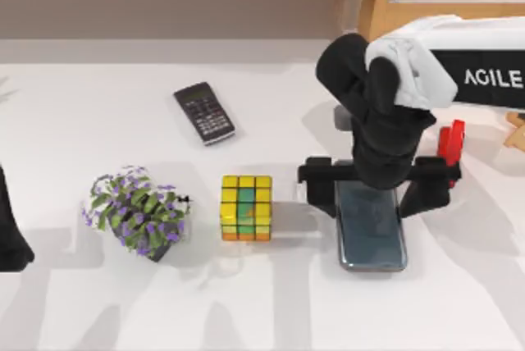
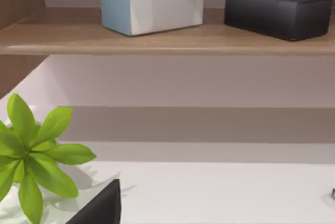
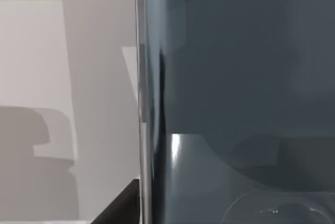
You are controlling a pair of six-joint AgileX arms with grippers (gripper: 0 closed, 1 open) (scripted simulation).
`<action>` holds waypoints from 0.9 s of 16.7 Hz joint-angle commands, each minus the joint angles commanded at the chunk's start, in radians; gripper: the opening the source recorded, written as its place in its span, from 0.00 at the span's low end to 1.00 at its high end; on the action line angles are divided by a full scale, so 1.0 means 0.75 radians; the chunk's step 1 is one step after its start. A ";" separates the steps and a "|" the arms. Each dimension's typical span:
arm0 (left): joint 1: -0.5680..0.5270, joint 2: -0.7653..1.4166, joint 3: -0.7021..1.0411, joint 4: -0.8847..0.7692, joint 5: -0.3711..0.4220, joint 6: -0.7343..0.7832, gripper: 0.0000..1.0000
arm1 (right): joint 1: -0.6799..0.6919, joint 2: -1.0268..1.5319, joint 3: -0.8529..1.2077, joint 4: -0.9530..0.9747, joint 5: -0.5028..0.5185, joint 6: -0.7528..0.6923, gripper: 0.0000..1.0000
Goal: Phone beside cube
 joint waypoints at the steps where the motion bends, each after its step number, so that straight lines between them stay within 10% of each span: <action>1: 0.000 0.000 0.000 0.000 0.000 0.000 1.00 | 0.000 0.000 0.000 0.000 0.000 0.000 0.38; 9: 0.000 0.000 0.000 0.000 0.000 0.000 1.00 | 0.000 0.000 0.000 0.000 0.000 0.000 0.98; 15: 0.000 0.000 0.000 0.000 0.000 0.000 1.00 | 0.000 0.000 0.000 0.000 0.000 0.000 1.00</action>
